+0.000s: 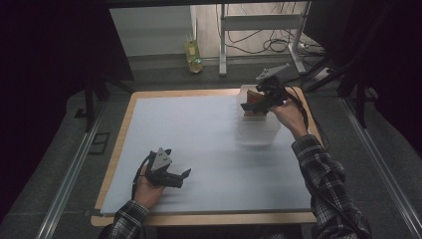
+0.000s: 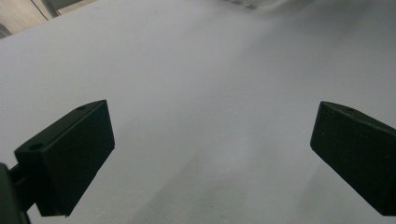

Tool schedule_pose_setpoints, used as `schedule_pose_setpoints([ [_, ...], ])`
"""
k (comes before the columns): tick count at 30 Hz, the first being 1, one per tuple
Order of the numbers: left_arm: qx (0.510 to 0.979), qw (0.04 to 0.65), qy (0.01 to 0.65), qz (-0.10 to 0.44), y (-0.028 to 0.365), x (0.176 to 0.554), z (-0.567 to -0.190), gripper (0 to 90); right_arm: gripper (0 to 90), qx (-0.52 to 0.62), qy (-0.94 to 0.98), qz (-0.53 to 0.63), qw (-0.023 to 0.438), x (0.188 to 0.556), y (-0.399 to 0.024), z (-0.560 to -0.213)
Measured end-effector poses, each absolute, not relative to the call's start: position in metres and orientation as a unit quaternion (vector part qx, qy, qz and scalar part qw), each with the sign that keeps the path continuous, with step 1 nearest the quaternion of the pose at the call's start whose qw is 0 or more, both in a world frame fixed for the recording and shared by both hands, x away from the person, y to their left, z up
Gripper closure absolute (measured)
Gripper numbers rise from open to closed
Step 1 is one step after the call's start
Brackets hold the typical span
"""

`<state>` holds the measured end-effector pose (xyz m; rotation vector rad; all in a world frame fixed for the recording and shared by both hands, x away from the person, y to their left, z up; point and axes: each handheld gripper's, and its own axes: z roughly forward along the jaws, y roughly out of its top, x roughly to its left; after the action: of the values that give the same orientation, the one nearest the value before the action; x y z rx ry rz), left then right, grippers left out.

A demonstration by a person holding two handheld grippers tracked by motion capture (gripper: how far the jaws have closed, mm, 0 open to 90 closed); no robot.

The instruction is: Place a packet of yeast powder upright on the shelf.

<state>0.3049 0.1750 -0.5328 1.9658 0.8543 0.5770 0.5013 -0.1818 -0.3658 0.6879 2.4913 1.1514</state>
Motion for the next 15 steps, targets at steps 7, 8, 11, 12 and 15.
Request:
schedule_pose_setpoints([
  [7, 0.794, 0.446, 0.343, 0.231, 0.175, 0.304, -0.532, 0.0, 0.3, 0.234, 0.87, 0.407, 0.152, 0.492, -0.182, -0.366],
  [8, 0.793, 0.447, 0.343, 0.231, 0.175, 0.304, -0.532, 0.0, 0.1, 0.234, 0.87, 0.407, 0.15, 0.491, -0.182, -0.366],
  [11, 0.793, 0.447, 0.343, 0.231, 0.175, 0.304, -0.532, 0.0, 0.0, 0.233, 0.87, 0.41, 0.147, 0.488, -0.182, -0.365],
  [12, 0.793, 0.447, 0.343, 0.231, 0.175, 0.304, -0.532, 0.0, 0.0, 0.233, 0.869, 0.411, 0.145, 0.486, -0.182, -0.365],
  [15, 0.794, 0.447, 0.342, 0.23, 0.174, 0.304, -0.532, 0.0, 0.0, 0.23, 0.87, 0.41, 0.145, 0.482, -0.182, -0.364],
])
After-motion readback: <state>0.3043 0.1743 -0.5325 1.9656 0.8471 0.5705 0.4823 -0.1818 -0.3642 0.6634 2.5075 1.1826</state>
